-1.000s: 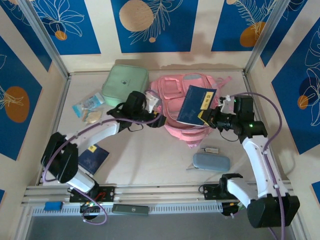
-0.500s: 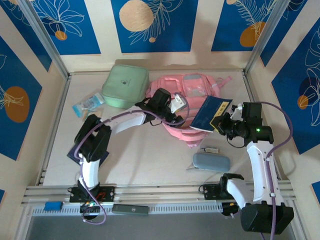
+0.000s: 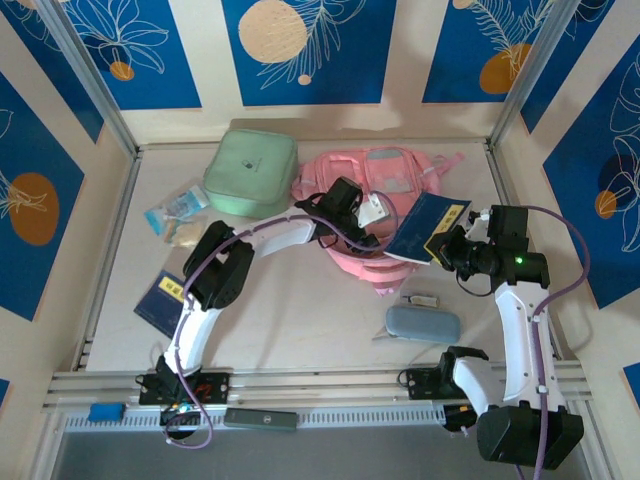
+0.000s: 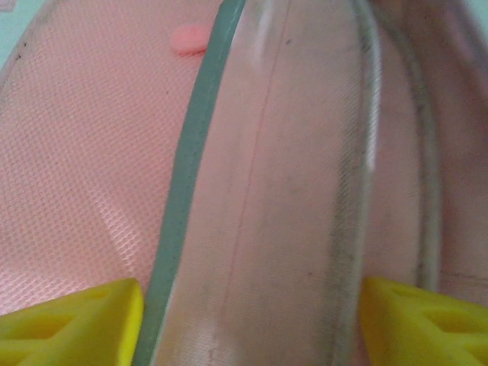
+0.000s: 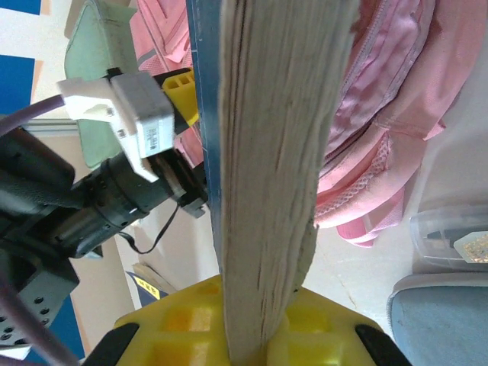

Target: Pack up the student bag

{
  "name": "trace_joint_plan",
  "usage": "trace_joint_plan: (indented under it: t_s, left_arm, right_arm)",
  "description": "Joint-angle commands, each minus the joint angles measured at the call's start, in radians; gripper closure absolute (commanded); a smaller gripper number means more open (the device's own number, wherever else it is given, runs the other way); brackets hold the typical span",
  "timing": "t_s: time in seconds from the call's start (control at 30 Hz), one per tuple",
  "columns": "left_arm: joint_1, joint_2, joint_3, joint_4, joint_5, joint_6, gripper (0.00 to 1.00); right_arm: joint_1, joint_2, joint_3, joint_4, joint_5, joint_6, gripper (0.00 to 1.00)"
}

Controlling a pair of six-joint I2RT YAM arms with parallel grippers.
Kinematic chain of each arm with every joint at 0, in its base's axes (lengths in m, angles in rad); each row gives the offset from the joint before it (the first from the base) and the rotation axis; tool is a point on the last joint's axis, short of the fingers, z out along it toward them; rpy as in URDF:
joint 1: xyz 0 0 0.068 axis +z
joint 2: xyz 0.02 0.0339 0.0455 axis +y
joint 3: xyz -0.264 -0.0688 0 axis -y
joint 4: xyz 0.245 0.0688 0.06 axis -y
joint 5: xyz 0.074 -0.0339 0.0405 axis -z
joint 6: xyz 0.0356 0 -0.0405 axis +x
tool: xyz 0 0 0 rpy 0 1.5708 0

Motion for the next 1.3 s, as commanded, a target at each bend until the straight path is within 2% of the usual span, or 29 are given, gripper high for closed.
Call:
trace_joint_plan:
  t_s: [0.0, 0.27, 0.33, 0.4, 0.57, 0.73, 0.9, 1.03, 1.17, 1.27]
  left_arm:
    - [-0.006, 0.017, 0.031, 0.043, -0.113, 0.013, 0.36]
    - [-0.003, -0.018, 0.033, 0.048, -0.109, 0.003, 0.78]
    - [-0.003, -0.04, 0.033, 0.048, -0.121, -0.002, 0.92]
    - [-0.002, -0.068, 0.033, 0.042, -0.131, -0.005, 0.98]
    - [0.006, -0.153, 0.045, 0.02, -0.195, -0.032, 1.0]
    - [0.019, -0.193, 0.136, -0.05, -0.257, -0.078, 1.0]
    - [0.041, -0.228, 0.161, -0.037, -0.269, -0.16, 1.0]
    - [0.067, -0.242, 0.206, -0.039, -0.214, -0.248, 1.0]
    - [0.074, -0.265, 0.213, -0.027, -0.134, -0.239, 1.0]
    - [0.075, -0.289, 0.206, -0.038, -0.082, -0.221, 1.0]
  right_arm:
    - [-0.007, -0.018, -0.004, 0.016, -0.045, -0.023, 1.0]
    - [-0.015, -0.021, -0.016, 0.022, -0.053, -0.031, 1.0]
    - [-0.018, -0.021, -0.012, 0.014, -0.057, -0.037, 1.0]
    - [-0.02, -0.025, -0.006, 0.005, -0.061, -0.04, 1.0]
    - [-0.021, -0.05, 0.001, -0.037, -0.029, -0.036, 1.0]
    - [-0.02, -0.103, -0.031, -0.05, 0.02, -0.005, 1.0]
    - [-0.005, -0.128, -0.071, -0.052, 0.032, 0.008, 1.0]
    - [0.028, -0.127, -0.115, -0.022, 0.031, 0.027, 1.0]
    - [0.098, -0.088, -0.164, 0.071, 0.018, 0.06, 1.0]
    - [0.158, -0.025, -0.191, 0.211, -0.045, 0.084, 1.0]
